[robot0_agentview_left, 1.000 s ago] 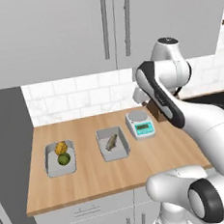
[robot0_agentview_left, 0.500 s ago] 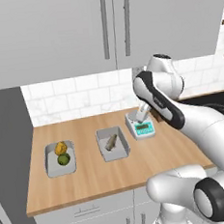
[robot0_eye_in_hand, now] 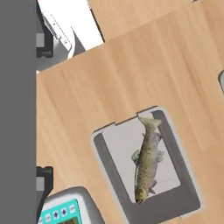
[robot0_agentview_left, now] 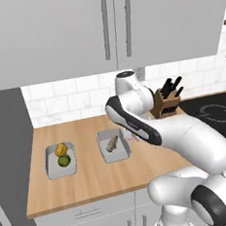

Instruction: Take the meat container that has the fish and place it on the second highest rack of the freezer. Then take the vegetable container that has the squash and lime and place it on the highest rack of the freezer.

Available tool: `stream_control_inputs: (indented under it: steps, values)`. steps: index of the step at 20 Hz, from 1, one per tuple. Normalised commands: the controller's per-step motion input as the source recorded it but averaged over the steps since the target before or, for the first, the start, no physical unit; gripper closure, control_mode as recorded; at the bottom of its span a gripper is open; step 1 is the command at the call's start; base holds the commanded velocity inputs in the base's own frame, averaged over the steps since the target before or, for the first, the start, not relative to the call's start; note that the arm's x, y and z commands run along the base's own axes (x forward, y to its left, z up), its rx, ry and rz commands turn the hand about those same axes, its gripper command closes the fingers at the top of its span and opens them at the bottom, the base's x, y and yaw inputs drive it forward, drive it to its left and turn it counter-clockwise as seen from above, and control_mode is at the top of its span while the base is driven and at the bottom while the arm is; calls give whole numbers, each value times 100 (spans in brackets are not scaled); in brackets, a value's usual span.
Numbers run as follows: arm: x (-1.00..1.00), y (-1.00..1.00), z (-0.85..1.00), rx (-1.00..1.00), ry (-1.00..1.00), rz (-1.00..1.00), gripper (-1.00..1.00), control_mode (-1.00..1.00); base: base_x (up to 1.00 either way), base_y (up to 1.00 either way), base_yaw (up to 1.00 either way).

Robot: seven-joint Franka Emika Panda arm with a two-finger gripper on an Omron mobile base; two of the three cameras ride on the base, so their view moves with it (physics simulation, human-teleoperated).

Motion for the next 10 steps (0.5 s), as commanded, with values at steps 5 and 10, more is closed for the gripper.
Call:
stream_control_inputs:
  steps: [5, 10]
  values:
    - [0, 24, -42, -12, 0, 0, -100, -100, 0, 0, 0]
    - [0, 13, -48, 0, 0, 0, -100, -100, 0, 0, 0]
